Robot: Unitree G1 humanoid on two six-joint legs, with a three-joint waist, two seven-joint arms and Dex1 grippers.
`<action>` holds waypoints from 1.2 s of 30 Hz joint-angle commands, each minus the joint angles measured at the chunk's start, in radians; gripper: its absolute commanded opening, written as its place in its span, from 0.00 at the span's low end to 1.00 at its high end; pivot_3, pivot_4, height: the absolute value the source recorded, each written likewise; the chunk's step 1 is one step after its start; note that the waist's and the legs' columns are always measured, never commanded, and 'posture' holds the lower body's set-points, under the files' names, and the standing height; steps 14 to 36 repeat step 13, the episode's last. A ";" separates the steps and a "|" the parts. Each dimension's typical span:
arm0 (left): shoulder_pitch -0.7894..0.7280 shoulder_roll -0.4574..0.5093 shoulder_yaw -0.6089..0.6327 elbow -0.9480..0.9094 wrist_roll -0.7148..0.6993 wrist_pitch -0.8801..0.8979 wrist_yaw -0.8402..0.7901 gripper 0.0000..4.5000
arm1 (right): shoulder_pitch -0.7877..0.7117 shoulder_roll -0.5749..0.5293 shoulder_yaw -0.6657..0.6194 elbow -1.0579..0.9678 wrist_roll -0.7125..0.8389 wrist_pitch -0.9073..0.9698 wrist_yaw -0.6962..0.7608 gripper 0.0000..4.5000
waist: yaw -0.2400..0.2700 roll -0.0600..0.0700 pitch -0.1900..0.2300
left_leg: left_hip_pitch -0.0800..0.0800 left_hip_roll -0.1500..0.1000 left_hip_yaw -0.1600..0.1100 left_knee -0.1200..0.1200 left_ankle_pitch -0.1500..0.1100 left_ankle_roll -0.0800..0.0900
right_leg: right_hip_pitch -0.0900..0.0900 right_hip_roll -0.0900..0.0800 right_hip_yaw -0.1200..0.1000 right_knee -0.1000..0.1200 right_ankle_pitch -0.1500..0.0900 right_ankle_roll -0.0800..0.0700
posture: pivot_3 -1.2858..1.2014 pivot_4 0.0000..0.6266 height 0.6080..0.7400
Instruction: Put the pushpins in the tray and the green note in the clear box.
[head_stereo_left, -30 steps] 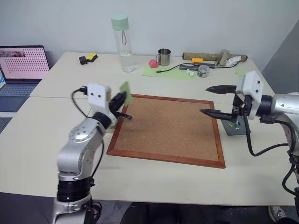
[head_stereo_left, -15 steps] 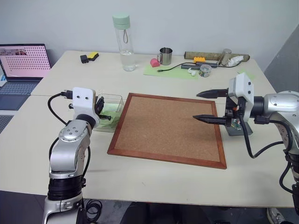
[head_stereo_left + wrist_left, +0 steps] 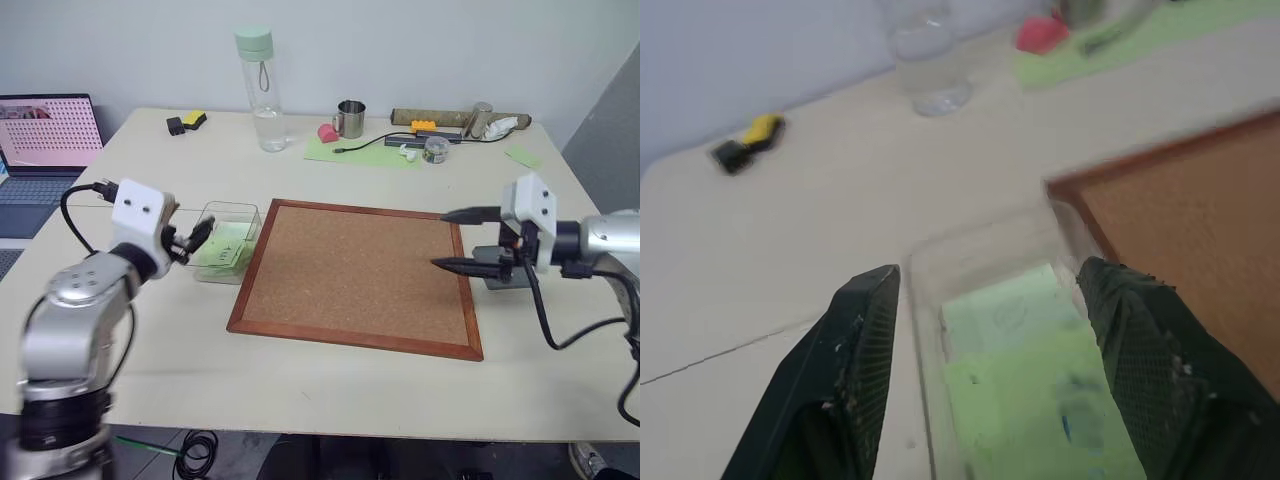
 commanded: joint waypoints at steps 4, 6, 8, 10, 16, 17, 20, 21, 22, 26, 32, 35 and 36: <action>0.212 0.180 0.176 0.133 0.014 -0.208 -0.315 0.67 | 0.188 -0.095 -0.218 0.069 -0.032 -0.029 -0.007 0.83 | 0.001 0.002 0.000 | 0.001 0.000 0.000 0.000 -0.002 0.004 | 0.000 0.000 0.000 0.000 0.000 -0.001 | 0.52 0.24 1.00; 0.222 0.187 0.189 0.182 0.015 -0.249 -0.338 0.67 | 0.224 -0.100 -0.247 0.084 -0.035 -0.036 -0.008 0.83 | 0.001 0.002 0.000 | 0.001 0.000 0.000 0.000 -0.002 0.004 | 0.001 0.000 -0.001 0.001 0.000 -0.002 | 0.52 0.24 1.00; 0.219 0.185 0.195 0.215 0.006 -0.270 -0.357 0.67 | 0.256 -0.105 -0.270 0.097 -0.042 -0.045 -0.005 0.83 | 0.000 0.003 0.000 | 0.001 0.001 0.000 0.000 -0.002 0.004 | 0.001 0.000 -0.001 0.001 0.000 -0.002 | 0.52 0.24 1.00; 0.213 0.182 0.189 0.239 0.007 -0.292 -0.364 0.67 | 0.276 -0.110 -0.285 0.106 -0.046 -0.050 -0.001 0.83 | 0.000 0.003 0.000 | 0.001 0.001 0.000 0.000 -0.002 0.005 | 0.001 0.000 -0.001 0.001 0.000 -0.002 | 0.52 0.24 1.00; 0.192 0.174 0.175 0.270 0.006 -0.318 -0.368 0.67 | 0.297 -0.122 -0.294 0.129 -0.063 -0.070 0.007 0.83 | 0.000 0.003 0.000 | 0.001 0.001 0.001 0.000 -0.002 0.005 | 0.001 0.000 0.000 0.001 0.000 -0.002 | 0.52 0.24 1.00; 0.192 0.174 0.175 0.270 0.006 -0.318 -0.368 0.67 | 0.297 -0.122 -0.294 0.129 -0.063 -0.070 0.007 0.83 | 0.000 0.003 0.000 | 0.001 0.001 0.001 0.000 -0.002 0.005 | 0.001 0.000 0.000 0.001 0.000 -0.002 | 0.52 0.24 1.00; 0.192 0.174 0.175 0.270 0.006 -0.318 -0.368 0.67 | 0.297 -0.122 -0.294 0.129 -0.063 -0.070 0.007 0.83 | 0.000 0.003 0.000 | 0.001 0.001 0.001 0.000 -0.002 0.005 | 0.001 0.000 0.000 0.001 0.000 -0.002 | 0.52 0.24 1.00; 0.192 0.174 0.175 0.270 0.006 -0.318 -0.368 0.67 | 0.297 -0.122 -0.294 0.129 -0.063 -0.070 0.007 0.83 | 0.000 0.003 0.000 | 0.001 0.001 0.001 0.000 -0.002 0.005 | 0.001 0.000 0.000 0.001 0.000 -0.002 | 0.52 0.24 1.00; 0.192 0.174 0.175 0.270 0.006 -0.318 -0.368 0.67 | 0.297 -0.122 -0.294 0.129 -0.063 -0.070 0.007 0.83 | 0.000 0.003 0.000 | 0.001 0.001 0.001 0.000 -0.002 0.005 | 0.001 0.000 0.000 0.001 0.000 -0.002 | 0.52 0.24 1.00; 0.192 0.174 0.175 0.270 0.006 -0.318 -0.368 0.67 | 0.297 -0.122 -0.294 0.129 -0.063 -0.070 0.007 0.83 | 0.000 0.003 0.000 | 0.001 0.001 0.001 0.000 -0.002 0.005 | 0.001 0.000 0.000 0.001 0.000 -0.002 | 0.52 0.24 1.00; 0.192 0.174 0.175 0.270 0.006 -0.318 -0.368 0.67 | 0.297 -0.122 -0.294 0.129 -0.063 -0.070 0.007 0.83 | 0.000 0.003 0.000 | 0.001 0.001 0.001 0.000 -0.002 0.005 | 0.001 0.000 0.000 0.001 0.000 -0.002 | 0.52 0.24 1.00; 0.192 0.174 0.175 0.270 0.006 -0.318 -0.368 0.67 | 0.297 -0.122 -0.294 0.129 -0.063 -0.070 0.007 0.83 | 0.000 0.003 0.000 | 0.001 0.001 0.001 0.000 -0.002 0.005 | 0.001 0.000 0.000 0.001 0.000 -0.002 | 0.52 0.24 1.00; 0.192 0.174 0.175 0.270 0.006 -0.318 -0.368 0.67 | 0.297 -0.122 -0.294 0.129 -0.063 -0.070 0.007 0.83 | 0.000 0.003 0.000 | 0.001 0.001 0.001 0.000 -0.002 0.005 | 0.001 0.000 0.000 0.001 0.000 -0.002 | 0.52 0.24 1.00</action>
